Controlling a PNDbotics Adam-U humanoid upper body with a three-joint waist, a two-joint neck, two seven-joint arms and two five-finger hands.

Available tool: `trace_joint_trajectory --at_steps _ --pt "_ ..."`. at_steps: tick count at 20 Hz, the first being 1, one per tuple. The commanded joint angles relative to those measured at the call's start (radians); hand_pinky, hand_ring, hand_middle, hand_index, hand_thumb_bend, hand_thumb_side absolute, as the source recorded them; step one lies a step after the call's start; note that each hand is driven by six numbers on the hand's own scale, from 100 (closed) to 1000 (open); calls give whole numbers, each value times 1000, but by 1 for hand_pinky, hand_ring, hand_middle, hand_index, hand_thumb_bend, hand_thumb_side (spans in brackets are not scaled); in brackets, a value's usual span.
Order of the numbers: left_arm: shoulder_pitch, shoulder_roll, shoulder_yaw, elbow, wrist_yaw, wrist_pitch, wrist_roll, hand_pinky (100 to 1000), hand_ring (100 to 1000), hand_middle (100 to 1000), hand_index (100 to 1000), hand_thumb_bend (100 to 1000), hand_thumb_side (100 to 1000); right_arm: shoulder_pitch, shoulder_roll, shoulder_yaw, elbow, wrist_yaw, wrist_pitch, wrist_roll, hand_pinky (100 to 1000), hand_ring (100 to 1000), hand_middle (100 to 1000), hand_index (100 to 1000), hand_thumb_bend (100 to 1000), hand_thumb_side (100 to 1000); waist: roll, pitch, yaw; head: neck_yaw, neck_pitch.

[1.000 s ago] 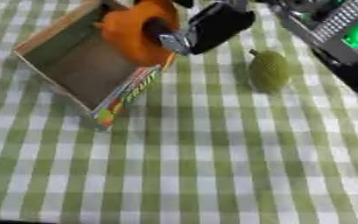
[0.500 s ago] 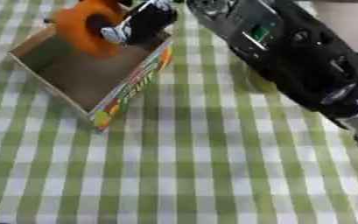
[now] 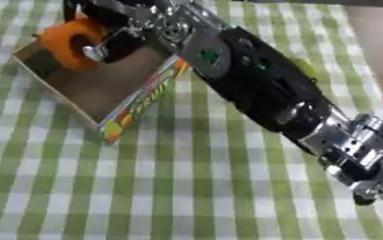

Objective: Pick up objects on the table and place them in the box.

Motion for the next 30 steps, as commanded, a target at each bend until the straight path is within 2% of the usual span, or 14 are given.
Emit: trace_joint_trajectory --at_steps 1,2,4,9,12,16,20,23,25,30 --pt "-16 14 3 -14 6 -1 -7 738 709 692 831 243 401 -17 20 -22 42 70 -50 -18 791 100 242 666 100 168 6 -18 4 -11 -15" --pt "-17 14 2 -14 7 -1 -8 738 709 692 831 244 401 -14 25 -22 52 86 -68 -17 792 100 247 669 100 167 6 -18 5 -11 -15" --pt "-17 14 2 -14 8 -2 -10 737 708 690 831 245 400 -9 31 -18 64 116 -101 -7 806 100 318 704 100 139 6 -18 7 -11 -14" --pt "-11 14 1 -14 9 0 -13 734 703 686 831 242 403 -2 33 -17 74 164 -156 44 824 100 452 782 100 173 8 -20 5 -6 -12" --pt "-8 14 1 -14 9 0 -13 732 701 684 831 241 403 -5 32 -20 60 153 -160 67 846 100 539 844 100 171 10 -23 3 -3 -11" --pt "-5 15 1 -14 9 1 -13 732 700 682 830 243 401 -26 22 -36 -24 114 -144 88 870 100 622 881 100 142 12 -30 -1 0 -8" --pt "2 22 4 -14 7 -1 -9 732 700 681 830 247 396 -39 -14 -54 -107 86 -122 114 874 100 630 880 100 118 12 -40 -8 7 -1" --pt "19 33 8 -14 1 0 -4 731 699 681 830 246 395 -40 -104 -60 -181 39 -110 123 874 100 661 880 100 100 10 -54 -25 27 12" --pt "33 41 12 -14 -5 2 1 731 698 680 830 244 397 -27 -189 -66 -243 -22 -100 134 878 100 667 880 100 100 7 -61 -36 45 18" --pt "54 51 15 -14 -19 5 9 730 698 680 830 240 401 32 -371 -93 -420 -166 -42 168 890 100 685 869 100 100 6 -68 -56 81 29"
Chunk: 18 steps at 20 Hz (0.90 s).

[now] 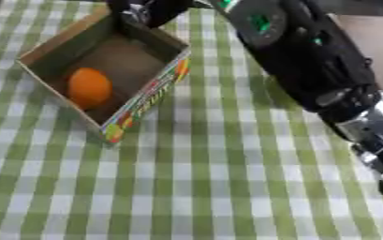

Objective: Pick up objects on the table and place them in the box.

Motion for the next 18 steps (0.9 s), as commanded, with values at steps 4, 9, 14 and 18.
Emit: trace_joint_trajectory --at_steps 4,9,14,18 --pt "-1 40 12 -14 -15 1 9 730 698 680 830 240 401 29 -153 -36 -180 -108 69 39 890 100 685 869 100 100 8 -27 -3 20 10" --pt "31 52 33 -14 -32 5 24 728 695 680 830 230 412 86 -214 -14 -196 -84 85 81 925 100 789 894 100 153 4 -20 -49 86 10" --pt "37 51 37 -14 -49 4 40 726 695 680 830 227 413 210 -337 -22 -265 -70 89 128 961 100 813 926 100 183 8 -10 -61 105 6" --pt "37 44 37 -14 -53 6 46 725 694 680 831 225 416 313 -441 -56 -330 -92 107 145 978 100 859 960 100 269 14 -4 -63 104 2"
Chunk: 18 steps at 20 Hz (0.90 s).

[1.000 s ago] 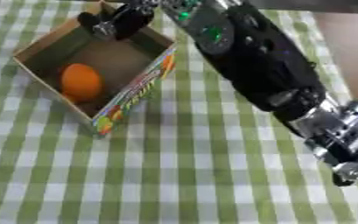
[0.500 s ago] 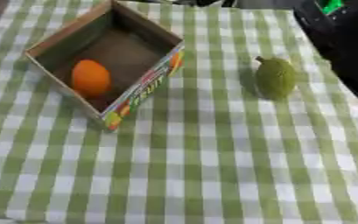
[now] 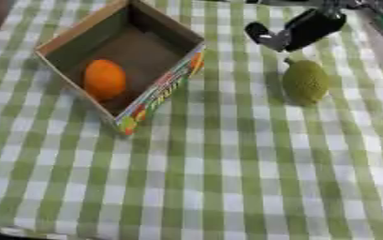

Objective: Pick up objects on the table and place them in the box.

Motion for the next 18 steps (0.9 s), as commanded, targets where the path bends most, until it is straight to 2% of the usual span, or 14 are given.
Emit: trace_joint_trajectory --at_steps 1,4,7,15,18 --pt "-7 27 12 -14 -5 0 9 725 694 680 831 224 417 40 -111 -45 -68 -17 16 8 979 100 861 964 100 300 8 -16 0 -1 -7" --pt "-9 22 10 -14 -4 0 8 725 694 680 831 220 419 111 -173 -73 -115 -32 50 -7 984 100 866 966 100 403 14 -14 0 -5 -7" --pt "-9 20 9 -14 -2 0 7 724 694 680 832 219 420 181 -197 -90 -145 -26 91 -20 991 100 871 970 100 422 20 -13 -2 -9 -6" --pt "-9 16 4 -14 3 2 1 723 693 680 832 212 424 381 -213 -151 -180 30 165 -69 995 100 878 983 100 424 28 -13 -6 -10 -1" --pt "-10 14 1 -14 5 3 -2 722 693 683 832 207 422 455 -212 -183 -181 73 187 -101 993 100 891 985 152 371 31 -15 -6 -14 0"
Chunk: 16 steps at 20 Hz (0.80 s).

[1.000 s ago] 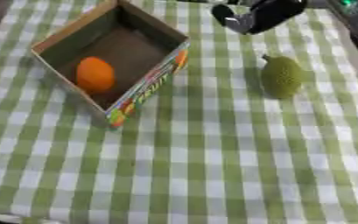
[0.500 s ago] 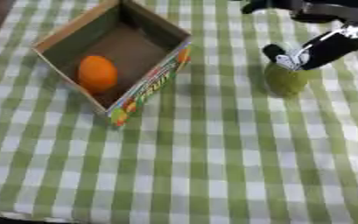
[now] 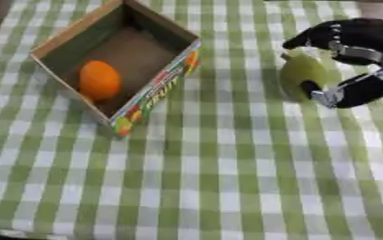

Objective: Pick up objects on the table and place them in the box.

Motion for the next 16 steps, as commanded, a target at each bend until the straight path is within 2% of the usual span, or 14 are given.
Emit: trace_joint_trajectory --at_steps 1,4,5,6,7,14,16 --pt "-11 15 1 -14 5 0 -6 722 693 683 832 207 422 44 -40 -49 -18 50 21 -34 992 100 891 985 152 343 4 -21 2 -7 0" --pt "-14 13 -3 -14 10 0 -10 721 692 683 832 203 420 113 -38 -77 -30 90 24 -64 994 100 897 991 136 327 7 -22 8 -15 0" --pt "-14 12 -4 -14 11 0 -12 721 692 683 832 198 422 125 -36 -84 -29 101 23 -72 993 100 894 992 140 371 8 -23 9 -17 0" --pt "-15 12 -5 -14 13 0 -13 721 692 683 832 198 422 131 -34 -88 -26 108 22 -79 993 100 894 992 140 371 9 -23 9 -18 0" --pt "-15 11 -5 -14 14 0 -14 720 692 682 832 196 426 133 -31 -93 -17 112 25 -85 999 100 883 993 102 447 10 -23 9 -20 0" --pt "-13 8 -7 -14 19 1 -20 720 692 681 833 196 426 113 -7 -101 49 98 70 -114 1000 100 876 1000 100 420 12 -22 9 -25 -1" --pt "-13 8 -7 -14 20 1 -21 720 692 681 832 196 426 104 -1 -103 67 101 73 -117 1000 100 878 1000 100 355 12 -22 9 -25 -2"
